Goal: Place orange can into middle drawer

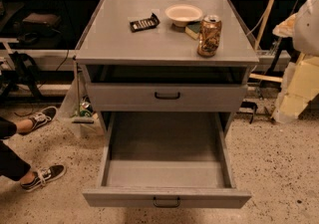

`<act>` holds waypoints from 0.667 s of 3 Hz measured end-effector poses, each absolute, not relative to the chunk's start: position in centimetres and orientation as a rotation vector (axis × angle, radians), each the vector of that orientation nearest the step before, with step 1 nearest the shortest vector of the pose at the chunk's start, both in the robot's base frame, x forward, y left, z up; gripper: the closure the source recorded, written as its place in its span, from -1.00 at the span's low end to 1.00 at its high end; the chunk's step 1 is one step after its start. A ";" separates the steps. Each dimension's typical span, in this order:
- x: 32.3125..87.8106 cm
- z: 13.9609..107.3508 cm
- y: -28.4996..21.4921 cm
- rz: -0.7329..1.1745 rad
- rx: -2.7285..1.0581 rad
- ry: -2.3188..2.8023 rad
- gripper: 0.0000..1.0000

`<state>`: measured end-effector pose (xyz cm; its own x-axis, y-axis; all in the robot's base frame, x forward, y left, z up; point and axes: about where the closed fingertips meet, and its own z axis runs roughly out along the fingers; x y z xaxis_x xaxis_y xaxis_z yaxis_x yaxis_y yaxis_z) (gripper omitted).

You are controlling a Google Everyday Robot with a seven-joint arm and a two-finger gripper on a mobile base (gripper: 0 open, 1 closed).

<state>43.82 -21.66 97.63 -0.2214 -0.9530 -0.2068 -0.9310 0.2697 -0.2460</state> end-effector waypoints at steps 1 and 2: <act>43.8 97.6 -21.7 -0.099 -1.724 2.231 -1.00; 45.4 98.4 -21.9 -0.084 -1.717 2.183 -1.00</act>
Offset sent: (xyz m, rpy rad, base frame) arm 0.0392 -0.0071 0.0156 0.0794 -0.0532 0.0498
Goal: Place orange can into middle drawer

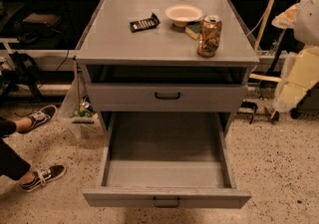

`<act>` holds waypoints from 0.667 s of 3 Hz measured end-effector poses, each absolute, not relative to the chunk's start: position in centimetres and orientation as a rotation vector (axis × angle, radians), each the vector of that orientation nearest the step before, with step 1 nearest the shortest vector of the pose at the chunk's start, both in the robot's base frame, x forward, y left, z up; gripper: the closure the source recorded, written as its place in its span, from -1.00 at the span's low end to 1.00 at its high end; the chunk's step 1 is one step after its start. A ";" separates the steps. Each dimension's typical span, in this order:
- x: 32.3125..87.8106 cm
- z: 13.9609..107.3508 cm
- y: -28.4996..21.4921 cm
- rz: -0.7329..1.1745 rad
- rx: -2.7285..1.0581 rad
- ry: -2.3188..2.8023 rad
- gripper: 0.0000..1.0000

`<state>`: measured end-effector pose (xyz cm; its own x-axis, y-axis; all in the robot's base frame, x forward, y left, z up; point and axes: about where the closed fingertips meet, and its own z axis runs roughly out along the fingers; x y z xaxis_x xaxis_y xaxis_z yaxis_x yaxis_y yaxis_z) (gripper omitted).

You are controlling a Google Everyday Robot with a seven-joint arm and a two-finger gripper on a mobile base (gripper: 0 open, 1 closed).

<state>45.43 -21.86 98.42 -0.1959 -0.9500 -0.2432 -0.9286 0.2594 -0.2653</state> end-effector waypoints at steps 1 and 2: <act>49.2 99.1 -22.5 0.006 -1.718 2.074 -1.00; 53.7 99.1 -23.5 0.131 -1.688 1.941 -1.00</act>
Offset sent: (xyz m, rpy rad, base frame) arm 0.1429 -0.0357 0.0223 0.4304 -0.1434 0.2147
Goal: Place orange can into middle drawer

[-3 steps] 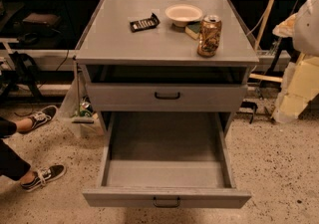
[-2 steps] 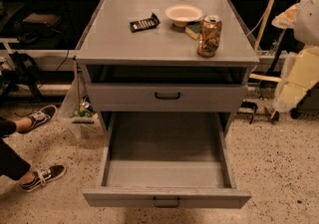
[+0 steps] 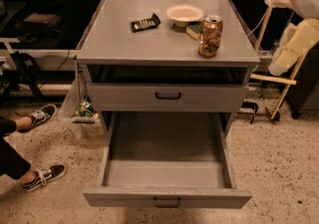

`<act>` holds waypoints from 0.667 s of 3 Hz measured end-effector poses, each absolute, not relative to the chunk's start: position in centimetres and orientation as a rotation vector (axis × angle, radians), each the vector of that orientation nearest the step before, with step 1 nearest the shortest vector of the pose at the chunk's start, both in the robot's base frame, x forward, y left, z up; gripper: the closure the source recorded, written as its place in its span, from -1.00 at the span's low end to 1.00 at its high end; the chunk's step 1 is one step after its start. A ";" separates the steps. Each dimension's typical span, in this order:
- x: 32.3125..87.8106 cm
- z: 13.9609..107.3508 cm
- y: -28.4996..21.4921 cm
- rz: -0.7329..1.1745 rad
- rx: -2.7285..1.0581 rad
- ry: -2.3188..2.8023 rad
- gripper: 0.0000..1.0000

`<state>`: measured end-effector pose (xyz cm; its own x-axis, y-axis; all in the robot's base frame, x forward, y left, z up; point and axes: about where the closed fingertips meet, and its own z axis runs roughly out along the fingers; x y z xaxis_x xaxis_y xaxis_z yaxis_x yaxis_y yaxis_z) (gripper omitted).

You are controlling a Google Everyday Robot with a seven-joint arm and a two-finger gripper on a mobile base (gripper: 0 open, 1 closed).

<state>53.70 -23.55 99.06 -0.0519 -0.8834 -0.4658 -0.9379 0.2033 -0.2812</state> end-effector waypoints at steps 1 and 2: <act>57.6 98.8 -24.9 0.237 -1.595 1.804 -1.00; 60.7 97.6 -26.7 0.292 -1.478 1.738 -1.00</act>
Offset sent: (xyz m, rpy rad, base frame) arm 0.0966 -0.0630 -0.0187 0.4101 -0.1885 -0.0357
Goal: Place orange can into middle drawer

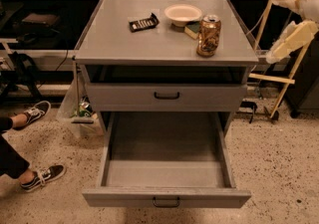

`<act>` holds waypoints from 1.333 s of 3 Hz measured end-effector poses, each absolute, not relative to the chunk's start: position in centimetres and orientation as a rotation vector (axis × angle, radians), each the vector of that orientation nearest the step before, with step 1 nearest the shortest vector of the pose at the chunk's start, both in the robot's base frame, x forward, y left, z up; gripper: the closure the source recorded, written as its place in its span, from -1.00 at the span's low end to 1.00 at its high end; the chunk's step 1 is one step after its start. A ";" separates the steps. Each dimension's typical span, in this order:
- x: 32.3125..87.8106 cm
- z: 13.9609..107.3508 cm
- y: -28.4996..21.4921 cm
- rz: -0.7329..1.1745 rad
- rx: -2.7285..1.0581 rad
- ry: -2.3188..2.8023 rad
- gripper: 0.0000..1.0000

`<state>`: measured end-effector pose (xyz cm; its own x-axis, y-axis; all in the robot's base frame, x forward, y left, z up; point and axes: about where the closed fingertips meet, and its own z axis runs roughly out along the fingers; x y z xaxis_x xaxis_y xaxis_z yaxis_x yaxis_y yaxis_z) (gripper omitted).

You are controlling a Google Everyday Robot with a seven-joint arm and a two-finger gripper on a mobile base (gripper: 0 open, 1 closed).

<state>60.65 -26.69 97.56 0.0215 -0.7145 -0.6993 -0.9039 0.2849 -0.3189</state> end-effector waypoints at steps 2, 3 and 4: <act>62.1 97.1 -26.0 0.376 -1.427 1.642 -1.00; 66.2 96.1 -23.2 0.522 -1.365 1.527 -1.00; 70.8 95.9 -19.9 0.588 -1.321 1.468 -1.00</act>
Offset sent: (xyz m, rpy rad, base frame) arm 0.0399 0.0082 -0.0066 0.3387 -0.1088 0.1071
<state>70.80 -19.90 95.92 0.1338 -0.4202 -0.8975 -0.9234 0.2759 -0.2668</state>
